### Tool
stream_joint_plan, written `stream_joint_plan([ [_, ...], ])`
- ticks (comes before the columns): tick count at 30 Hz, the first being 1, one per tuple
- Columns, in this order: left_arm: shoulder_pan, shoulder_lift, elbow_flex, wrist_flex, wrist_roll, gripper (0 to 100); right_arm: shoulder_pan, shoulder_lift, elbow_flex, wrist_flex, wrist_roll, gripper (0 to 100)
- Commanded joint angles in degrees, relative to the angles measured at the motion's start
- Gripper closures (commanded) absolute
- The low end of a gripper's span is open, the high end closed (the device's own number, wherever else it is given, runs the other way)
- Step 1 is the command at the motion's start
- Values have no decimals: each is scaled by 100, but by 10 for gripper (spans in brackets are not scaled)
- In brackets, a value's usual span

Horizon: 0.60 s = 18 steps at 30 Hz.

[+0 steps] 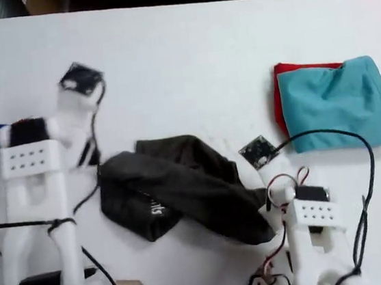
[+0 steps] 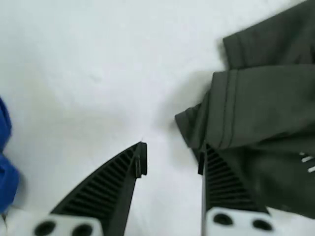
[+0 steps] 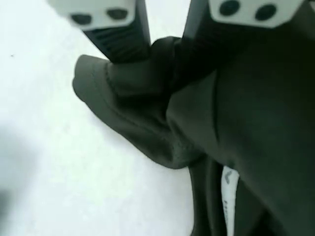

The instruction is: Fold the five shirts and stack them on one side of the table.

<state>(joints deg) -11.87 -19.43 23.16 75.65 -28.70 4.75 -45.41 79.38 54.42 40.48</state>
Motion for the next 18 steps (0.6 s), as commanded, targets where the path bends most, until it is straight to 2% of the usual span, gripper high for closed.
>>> stream_joint_plan([
  [1, 536, 44, -84, -624, 545, 805, -136, -92, 167, -259, 0, 977],
  [4, 809, 484, 13, -1081, 686, 805, -145, -92, 167, -268, 0, 977],
  [8, 826, 1512, -145, -1143, 686, 805, -145, -92, 185, -268, 0, 977],
  [13, 985, 2382, -690, -246, 686, 808, -145, -92, 185, -286, 0, 977],
  [18, 1187, 2611, -857, 703, 677, 833, -145, -75, 193, -356, -9, 977],
])
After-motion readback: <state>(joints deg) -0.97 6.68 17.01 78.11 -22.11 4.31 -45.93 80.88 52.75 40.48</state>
